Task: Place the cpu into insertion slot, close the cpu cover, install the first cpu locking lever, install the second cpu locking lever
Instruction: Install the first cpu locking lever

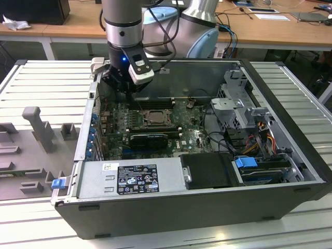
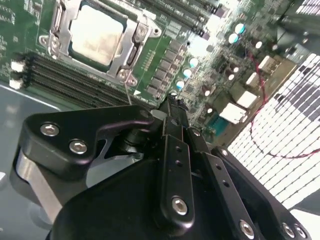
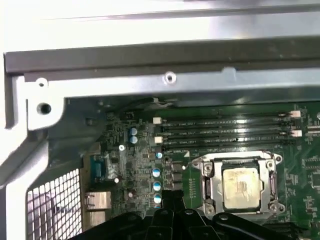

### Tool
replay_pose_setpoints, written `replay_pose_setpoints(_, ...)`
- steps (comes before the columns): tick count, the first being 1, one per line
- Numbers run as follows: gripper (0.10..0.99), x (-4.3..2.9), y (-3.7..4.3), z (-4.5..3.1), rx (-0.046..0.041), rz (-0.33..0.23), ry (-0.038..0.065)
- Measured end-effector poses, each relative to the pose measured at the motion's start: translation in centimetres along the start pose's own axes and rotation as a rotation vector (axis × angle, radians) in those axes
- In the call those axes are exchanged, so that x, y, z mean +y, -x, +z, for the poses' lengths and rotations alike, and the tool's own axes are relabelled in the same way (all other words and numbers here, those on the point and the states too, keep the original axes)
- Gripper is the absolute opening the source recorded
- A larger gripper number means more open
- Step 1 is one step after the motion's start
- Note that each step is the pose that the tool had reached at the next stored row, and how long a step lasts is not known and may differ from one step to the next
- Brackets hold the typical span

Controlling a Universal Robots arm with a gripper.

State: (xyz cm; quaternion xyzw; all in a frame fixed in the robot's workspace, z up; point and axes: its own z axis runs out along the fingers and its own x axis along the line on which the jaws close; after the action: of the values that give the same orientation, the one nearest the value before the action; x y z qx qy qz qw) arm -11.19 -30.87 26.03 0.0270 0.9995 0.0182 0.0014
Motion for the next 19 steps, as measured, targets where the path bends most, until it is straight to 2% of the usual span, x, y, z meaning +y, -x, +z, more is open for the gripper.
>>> replay_pose_setpoints(4,0.106,1.57,-0.15,0.42,0.0002,-0.006,0.000)
replay_pose_setpoints(6,0.106,1.96,-0.17,0.46,0.0002,-0.010,0.000)
replay_pose_setpoints(12,0.106,2.11,-0.07,0.49,0.0003,-0.012,0.000)
replay_pose_setpoints(19,0.106,2.14,0.53,0.49,0.0003,-0.012,0.000)
